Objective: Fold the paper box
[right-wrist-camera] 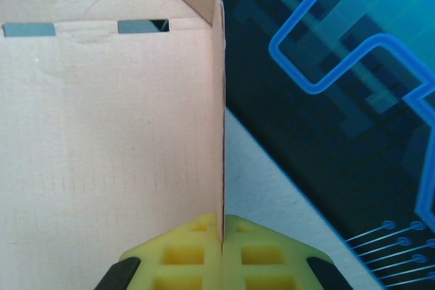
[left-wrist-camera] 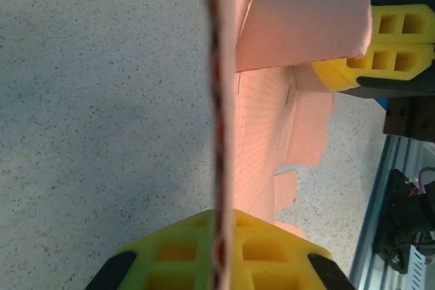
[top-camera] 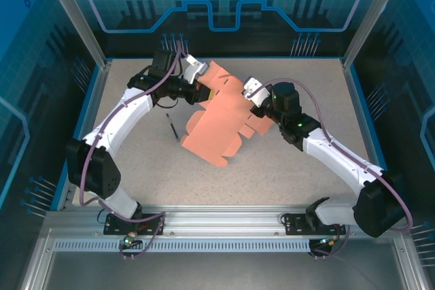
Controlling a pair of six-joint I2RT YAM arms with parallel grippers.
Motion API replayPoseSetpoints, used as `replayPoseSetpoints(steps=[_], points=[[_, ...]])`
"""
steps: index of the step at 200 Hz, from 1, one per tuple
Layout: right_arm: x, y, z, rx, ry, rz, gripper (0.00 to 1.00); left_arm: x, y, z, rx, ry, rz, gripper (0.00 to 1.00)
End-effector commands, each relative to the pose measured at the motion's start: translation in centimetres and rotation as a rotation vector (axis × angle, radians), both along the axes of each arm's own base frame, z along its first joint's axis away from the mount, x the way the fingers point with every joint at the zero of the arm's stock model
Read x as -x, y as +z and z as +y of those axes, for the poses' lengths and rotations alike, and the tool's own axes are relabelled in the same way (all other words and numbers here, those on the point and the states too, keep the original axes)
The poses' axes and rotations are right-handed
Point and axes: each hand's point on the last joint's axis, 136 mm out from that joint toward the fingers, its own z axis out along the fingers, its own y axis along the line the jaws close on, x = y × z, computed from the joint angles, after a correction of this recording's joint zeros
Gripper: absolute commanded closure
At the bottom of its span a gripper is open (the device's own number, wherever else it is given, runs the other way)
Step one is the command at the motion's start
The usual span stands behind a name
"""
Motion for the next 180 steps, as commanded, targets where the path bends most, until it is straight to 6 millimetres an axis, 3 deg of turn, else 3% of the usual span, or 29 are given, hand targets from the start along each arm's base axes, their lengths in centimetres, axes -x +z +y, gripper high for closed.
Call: replayPoseSetpoints(steps=[1,62,90,120,146,180], points=[[1.0,-3.1,-0.4,-0.064,0.002,0.222,0.94,-0.7,0.3,-0.3,0.035,0.013,-0.038,1.0],[1.0,-7.9,-2.4,-0.081,-0.08,0.473,0.94,-3.1,-5.2,-0.8,0.032,0.056,0.051,0.88],[1.2,-10.9,-3.6,-0.046,-0.131,0.598,0.94,-4.1,-8.1,-1.0,0.014,0.067,0.095,0.76],[1.0,-13.6,-4.3,-0.027,-0.173,0.699,0.94,-5.5,-10.8,-0.2,-0.038,0.113,0.117,0.57],[0.2,-14.8,-4.8,0.007,-0.204,0.75,0.94,-6.4,-11.0,1.3,-0.081,0.195,0.086,0.48],[-1.1,-14.2,-5.0,0.028,-0.23,0.757,0.95,-5.9,-8.9,3.3,-0.067,0.356,0.077,0.47]])
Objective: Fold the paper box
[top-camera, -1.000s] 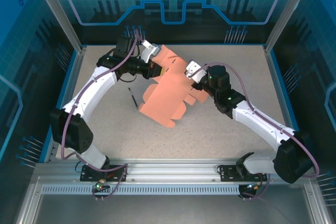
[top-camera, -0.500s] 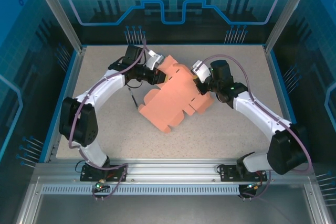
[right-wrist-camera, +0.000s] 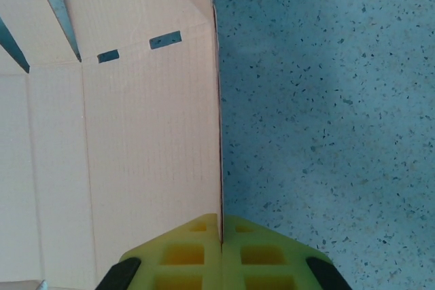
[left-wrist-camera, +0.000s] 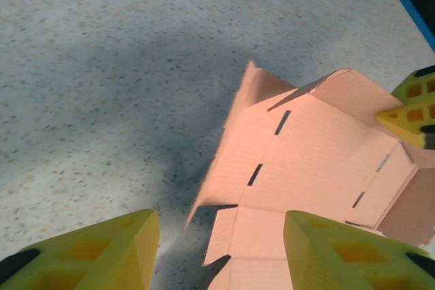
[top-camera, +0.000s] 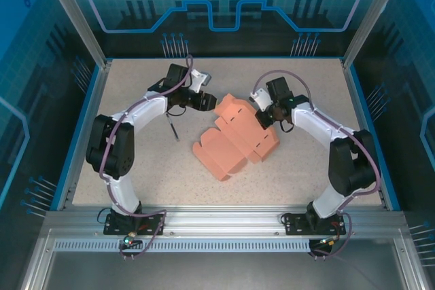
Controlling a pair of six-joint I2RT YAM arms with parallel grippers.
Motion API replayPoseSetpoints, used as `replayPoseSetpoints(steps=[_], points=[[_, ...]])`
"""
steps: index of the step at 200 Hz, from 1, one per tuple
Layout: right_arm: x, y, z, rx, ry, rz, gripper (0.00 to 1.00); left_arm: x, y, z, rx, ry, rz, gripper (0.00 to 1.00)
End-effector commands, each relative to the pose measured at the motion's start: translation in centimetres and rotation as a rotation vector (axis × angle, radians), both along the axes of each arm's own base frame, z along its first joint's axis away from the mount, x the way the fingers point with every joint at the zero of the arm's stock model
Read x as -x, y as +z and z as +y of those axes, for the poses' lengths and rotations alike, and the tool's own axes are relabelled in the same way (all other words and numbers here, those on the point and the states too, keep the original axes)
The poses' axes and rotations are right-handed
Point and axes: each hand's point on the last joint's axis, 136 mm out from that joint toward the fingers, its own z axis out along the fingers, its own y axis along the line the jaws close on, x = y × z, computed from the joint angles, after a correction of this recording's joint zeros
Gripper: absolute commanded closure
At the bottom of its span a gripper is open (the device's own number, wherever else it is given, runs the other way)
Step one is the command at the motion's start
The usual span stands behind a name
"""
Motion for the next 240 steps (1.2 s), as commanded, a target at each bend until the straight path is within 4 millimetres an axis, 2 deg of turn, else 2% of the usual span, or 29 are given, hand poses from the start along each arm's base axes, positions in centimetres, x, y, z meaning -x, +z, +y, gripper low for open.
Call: replayPoseSetpoints(steps=[1,17,29,57,83,116,162,240], points=[[-1.0,1.1,-0.8,0.018,-0.039,0.014,0.95,-0.1,3.1,2.0,0.01,0.149,-0.049,0.48],[-1.5,1.4,-0.9,0.027,-0.044,0.016,0.95,1.4,3.4,1.6,0.069,0.178,-0.035,0.48],[-1.8,1.4,-1.1,0.026,-0.05,0.026,0.95,2.7,3.7,0.1,0.125,0.17,-0.054,0.49],[-2.1,0.9,-1.1,0.032,-0.05,0.055,0.95,5.9,1.5,-4.1,0.199,0.122,-0.028,0.48],[-2.2,0.7,-1.1,0.032,-0.059,0.074,0.95,6.7,-0.9,-7.6,0.242,0.103,0.019,0.49],[-2.3,0.5,-1.5,0.032,-0.074,0.088,0.95,6.5,-3.7,-10.1,0.238,0.108,0.077,0.57],[-2.5,0.4,-1.5,0.023,-0.081,0.091,0.95,6.4,-7.4,-11.0,0.185,0.144,0.136,0.65],[-2.6,0.2,-1.4,0.016,-0.082,0.093,0.95,5.9,-10.6,-12.2,0.181,0.142,0.193,0.68]])
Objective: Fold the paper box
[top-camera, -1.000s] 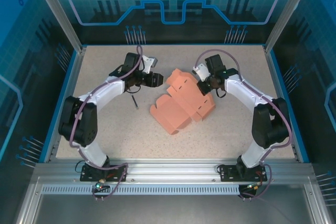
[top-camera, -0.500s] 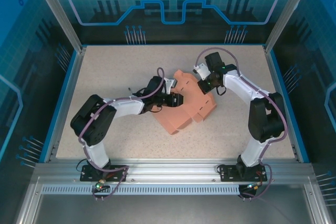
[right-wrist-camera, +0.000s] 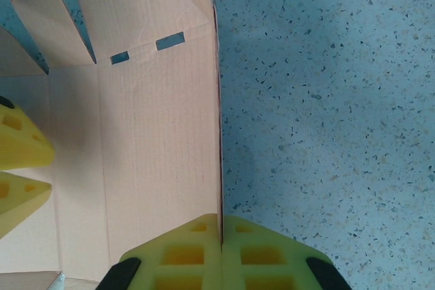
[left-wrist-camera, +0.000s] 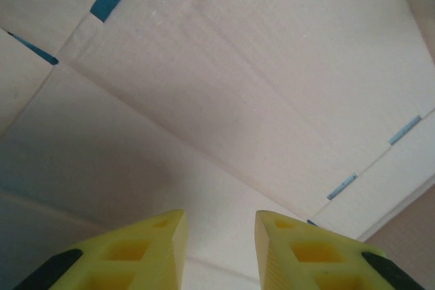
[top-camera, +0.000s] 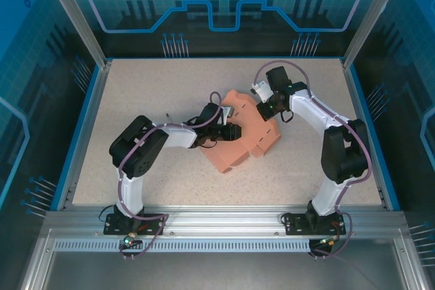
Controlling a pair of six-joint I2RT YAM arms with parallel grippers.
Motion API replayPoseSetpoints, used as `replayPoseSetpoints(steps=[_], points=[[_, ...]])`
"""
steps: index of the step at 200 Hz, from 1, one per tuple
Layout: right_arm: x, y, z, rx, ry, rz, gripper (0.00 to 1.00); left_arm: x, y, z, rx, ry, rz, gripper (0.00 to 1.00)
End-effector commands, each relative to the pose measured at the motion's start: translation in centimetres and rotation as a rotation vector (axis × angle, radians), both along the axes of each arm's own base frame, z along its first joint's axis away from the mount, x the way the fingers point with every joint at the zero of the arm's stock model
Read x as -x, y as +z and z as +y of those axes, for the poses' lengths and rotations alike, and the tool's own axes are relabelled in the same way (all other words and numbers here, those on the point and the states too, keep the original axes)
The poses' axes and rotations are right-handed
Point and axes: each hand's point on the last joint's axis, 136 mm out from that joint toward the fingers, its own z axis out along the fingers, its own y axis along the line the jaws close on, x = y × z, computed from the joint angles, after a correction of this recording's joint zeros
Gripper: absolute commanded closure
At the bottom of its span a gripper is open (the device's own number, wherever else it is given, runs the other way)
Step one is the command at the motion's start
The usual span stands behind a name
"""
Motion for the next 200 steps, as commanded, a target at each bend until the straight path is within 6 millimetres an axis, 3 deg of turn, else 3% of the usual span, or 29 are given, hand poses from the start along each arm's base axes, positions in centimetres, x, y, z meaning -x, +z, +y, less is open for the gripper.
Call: replayPoseSetpoints(steps=[1,76,118,200], points=[[-0.4,0.2,-0.1,-0.019,-0.02,0.012,0.95,-0.7,-0.3,-0.9,0.017,0.012,0.001,0.68],[0.0,0.3,1.0,-0.084,-0.055,0.019,0.96,-0.1,-3.4,-0.7,0.004,0.066,0.068,0.77],[0.9,-0.2,2.2,-0.093,-0.048,0.041,0.96,-0.2,-3.9,-0.8,-0.002,0.078,0.077,0.79],[3.1,0.5,5.4,-0.128,-0.024,0.016,0.97,-0.2,-4.2,-0.6,-0.003,0.09,0.077,0.8]])
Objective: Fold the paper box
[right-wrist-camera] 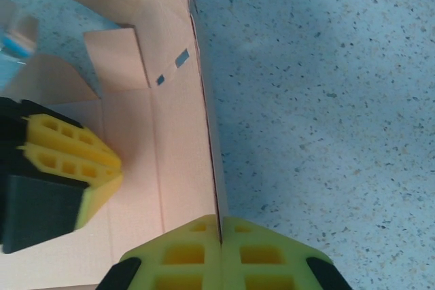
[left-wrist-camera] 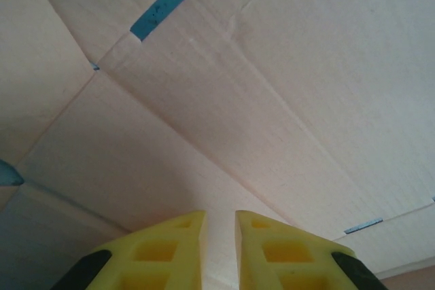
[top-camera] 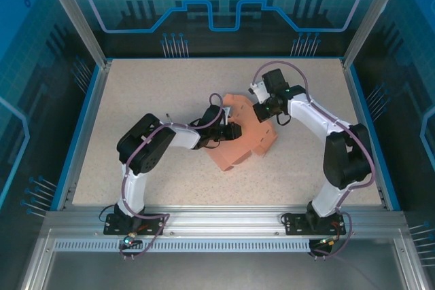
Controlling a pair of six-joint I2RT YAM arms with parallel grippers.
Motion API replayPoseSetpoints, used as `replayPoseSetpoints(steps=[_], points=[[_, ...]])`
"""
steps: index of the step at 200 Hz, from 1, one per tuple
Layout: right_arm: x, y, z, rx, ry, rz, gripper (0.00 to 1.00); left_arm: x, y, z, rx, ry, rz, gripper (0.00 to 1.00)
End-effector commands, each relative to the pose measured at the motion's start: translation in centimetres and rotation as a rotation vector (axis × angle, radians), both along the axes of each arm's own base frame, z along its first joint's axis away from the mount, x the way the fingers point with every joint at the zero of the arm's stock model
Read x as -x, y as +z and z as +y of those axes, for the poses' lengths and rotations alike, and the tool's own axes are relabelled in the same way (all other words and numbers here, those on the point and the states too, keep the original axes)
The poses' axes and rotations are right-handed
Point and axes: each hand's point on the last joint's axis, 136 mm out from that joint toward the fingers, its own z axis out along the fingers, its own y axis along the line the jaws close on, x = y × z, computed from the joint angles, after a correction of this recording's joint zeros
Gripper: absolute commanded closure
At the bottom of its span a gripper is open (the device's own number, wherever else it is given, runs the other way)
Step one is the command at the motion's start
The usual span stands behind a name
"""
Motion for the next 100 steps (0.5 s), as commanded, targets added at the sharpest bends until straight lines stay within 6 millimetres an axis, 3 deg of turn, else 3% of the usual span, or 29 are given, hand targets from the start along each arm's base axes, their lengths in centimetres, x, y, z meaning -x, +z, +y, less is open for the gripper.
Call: replayPoseSetpoints(steps=[1,100], points=[[1.9,-0.5,3.4,-0.066,0.049,0.026,0.97,1.1,-2.7,-0.1,-0.04,0.002,0.056,0.8],[4.2,-1.1,5.9,-0.041,0.054,-0.008,0.97,1.1,-2.5,0.1,-0.005,0.031,0.048,0.8]])
